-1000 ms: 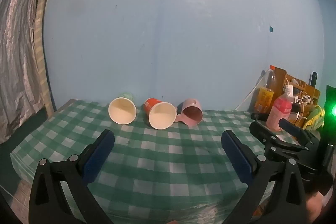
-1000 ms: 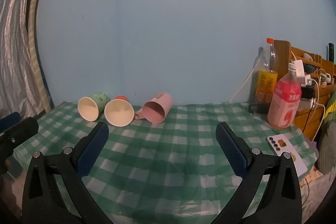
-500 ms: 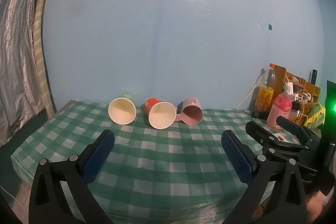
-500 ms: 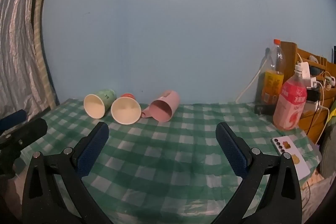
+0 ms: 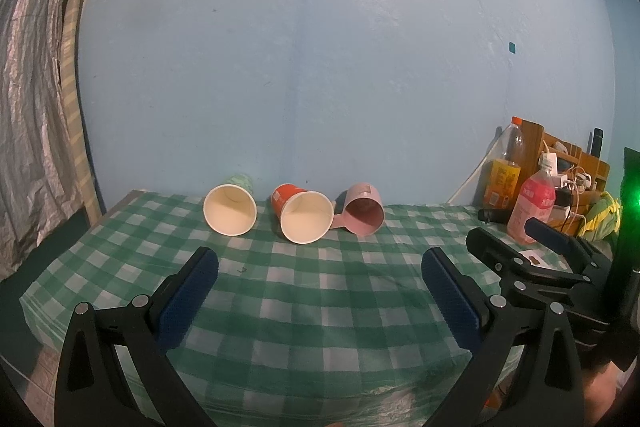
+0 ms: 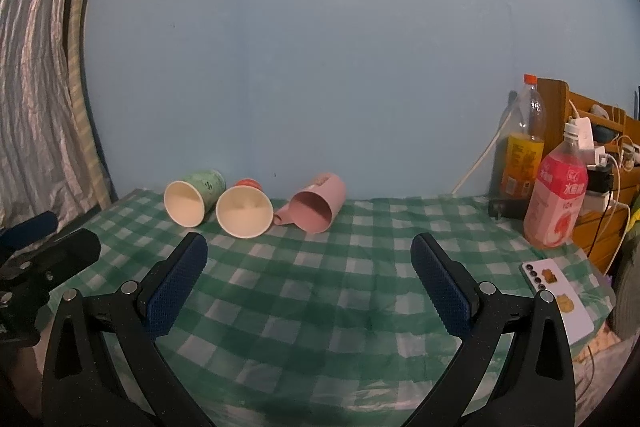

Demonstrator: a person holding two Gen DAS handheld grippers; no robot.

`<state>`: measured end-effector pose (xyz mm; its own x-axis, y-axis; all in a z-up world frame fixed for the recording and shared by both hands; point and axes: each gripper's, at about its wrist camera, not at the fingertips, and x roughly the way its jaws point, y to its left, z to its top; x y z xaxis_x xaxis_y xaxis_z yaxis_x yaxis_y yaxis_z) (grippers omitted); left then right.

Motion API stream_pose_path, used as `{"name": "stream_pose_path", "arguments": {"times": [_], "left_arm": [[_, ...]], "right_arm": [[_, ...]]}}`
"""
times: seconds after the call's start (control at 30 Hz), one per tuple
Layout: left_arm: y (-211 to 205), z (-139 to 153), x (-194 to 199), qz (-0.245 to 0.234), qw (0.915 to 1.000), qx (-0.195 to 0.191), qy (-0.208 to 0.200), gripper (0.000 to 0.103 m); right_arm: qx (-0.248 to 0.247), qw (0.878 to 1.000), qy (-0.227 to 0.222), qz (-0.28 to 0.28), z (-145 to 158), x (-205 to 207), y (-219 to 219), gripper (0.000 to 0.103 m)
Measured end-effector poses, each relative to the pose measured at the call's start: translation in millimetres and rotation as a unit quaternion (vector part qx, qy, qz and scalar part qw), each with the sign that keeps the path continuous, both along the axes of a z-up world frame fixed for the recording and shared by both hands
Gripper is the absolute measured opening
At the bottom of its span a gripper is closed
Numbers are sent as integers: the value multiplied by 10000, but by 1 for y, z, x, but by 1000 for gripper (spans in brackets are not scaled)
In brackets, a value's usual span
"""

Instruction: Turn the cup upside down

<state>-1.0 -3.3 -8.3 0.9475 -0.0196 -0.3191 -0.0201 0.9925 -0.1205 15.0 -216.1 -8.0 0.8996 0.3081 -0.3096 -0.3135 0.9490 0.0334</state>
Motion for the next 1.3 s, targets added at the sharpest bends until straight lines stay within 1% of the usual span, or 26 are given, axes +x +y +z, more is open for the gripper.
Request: {"name": "stream_pose_path", "arguments": {"times": [0.37,0.67,1.3], "left_arm": [[-2,0,0,-4,10000,9,32,103],[-1,0,0,-12,10000,18,44,103],[-2,0,0,-12,10000,18,45,103]], "right_arm": [[5,10000,63,-27,1,0,-1,100],[-3,9999,-34,-147,2,0,-3,100],[-40,9999,3,-115,0,2,-2,100]]}}
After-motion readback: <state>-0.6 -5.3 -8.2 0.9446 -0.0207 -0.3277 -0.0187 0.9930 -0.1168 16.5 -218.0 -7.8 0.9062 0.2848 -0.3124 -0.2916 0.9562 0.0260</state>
